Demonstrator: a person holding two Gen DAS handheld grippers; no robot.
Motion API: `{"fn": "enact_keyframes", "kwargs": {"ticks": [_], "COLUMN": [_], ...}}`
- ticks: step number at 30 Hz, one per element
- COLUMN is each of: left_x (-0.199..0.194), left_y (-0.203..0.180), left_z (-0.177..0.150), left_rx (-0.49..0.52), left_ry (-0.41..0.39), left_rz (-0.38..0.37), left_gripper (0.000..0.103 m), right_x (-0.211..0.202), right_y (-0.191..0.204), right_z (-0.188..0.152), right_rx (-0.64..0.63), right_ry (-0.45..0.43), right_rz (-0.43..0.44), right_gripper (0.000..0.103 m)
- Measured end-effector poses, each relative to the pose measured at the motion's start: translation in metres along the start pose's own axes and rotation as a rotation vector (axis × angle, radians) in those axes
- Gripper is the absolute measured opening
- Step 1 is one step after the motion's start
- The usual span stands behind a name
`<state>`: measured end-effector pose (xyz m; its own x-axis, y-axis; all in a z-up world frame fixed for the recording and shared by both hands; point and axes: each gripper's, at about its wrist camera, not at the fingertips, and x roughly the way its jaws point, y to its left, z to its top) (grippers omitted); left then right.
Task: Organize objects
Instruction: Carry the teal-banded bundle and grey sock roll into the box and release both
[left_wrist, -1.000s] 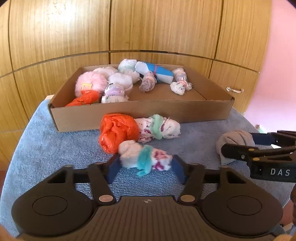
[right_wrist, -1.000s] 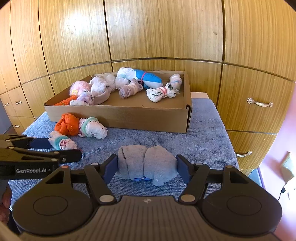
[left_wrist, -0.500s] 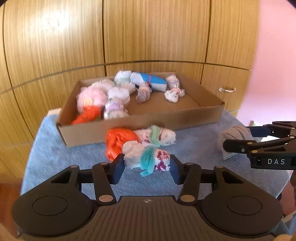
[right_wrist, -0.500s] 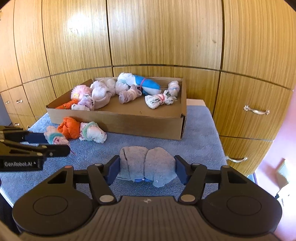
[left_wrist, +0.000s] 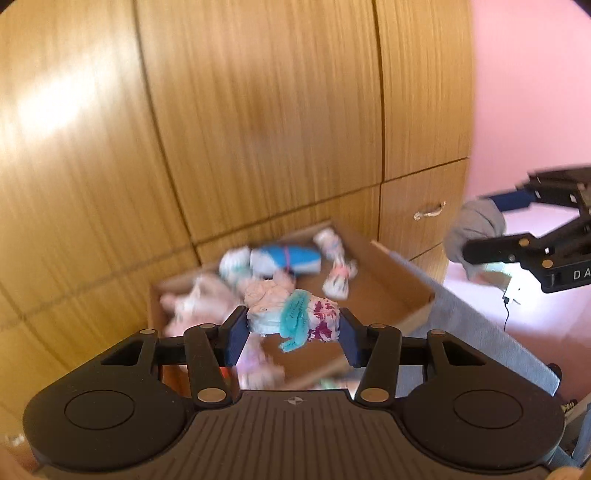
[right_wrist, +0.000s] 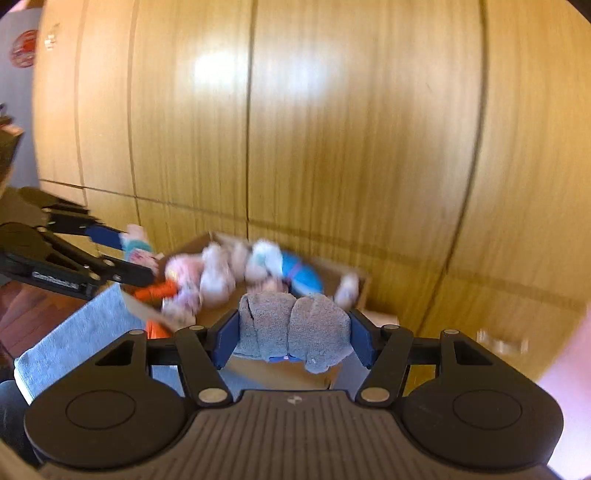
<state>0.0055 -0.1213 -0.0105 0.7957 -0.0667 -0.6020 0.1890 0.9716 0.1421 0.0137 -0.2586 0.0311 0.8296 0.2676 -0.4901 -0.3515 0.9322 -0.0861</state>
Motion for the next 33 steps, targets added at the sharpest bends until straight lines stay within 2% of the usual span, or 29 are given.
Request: {"fn": "enact_keyframes", "kwargs": {"ticks": [4, 9, 14, 22, 28, 33], "left_x": [0.019, 0.056, 0.092, 0.140, 0.163, 0.175], "left_y": [0.006, 0.008, 0.006, 0.009, 0.014, 0.021], "left_z": [0.027, 0.035, 0.021, -0.003, -0.010, -0.011], "left_rx": [0.016, 0.023, 0.028, 0.029, 0.035, 0.004], "left_ry": [0.024, 0.097, 0.166, 0.237, 0.258, 0.252], "left_rz": [-0.026, -0.061, -0.087, -0.113, -0.109, -0.097], "left_gripper": [0.057, 0.057, 0.057, 0.057, 0.058, 0.058], "right_x": [0.016, 0.054, 0.100, 0.152, 0.185, 0.200], "right_y": [-0.004, -0.011, -0.019, -0.019, -0.019, -0.021], "right_z": [0.026, 0.035, 0.021, 0.001, -0.004, -0.009], "right_rx": [-0.086, -0.134, -0.151, -0.233, -0.303, -0.329], "right_ry": [0.000, 0.060, 0.159, 0.269, 0.350, 0.381], "right_rz": [0.038, 0.102, 0.136, 0.194, 0.238, 0.273], "right_gripper": [0.059, 0.059, 0.059, 0.059, 0.058, 0.058]}}
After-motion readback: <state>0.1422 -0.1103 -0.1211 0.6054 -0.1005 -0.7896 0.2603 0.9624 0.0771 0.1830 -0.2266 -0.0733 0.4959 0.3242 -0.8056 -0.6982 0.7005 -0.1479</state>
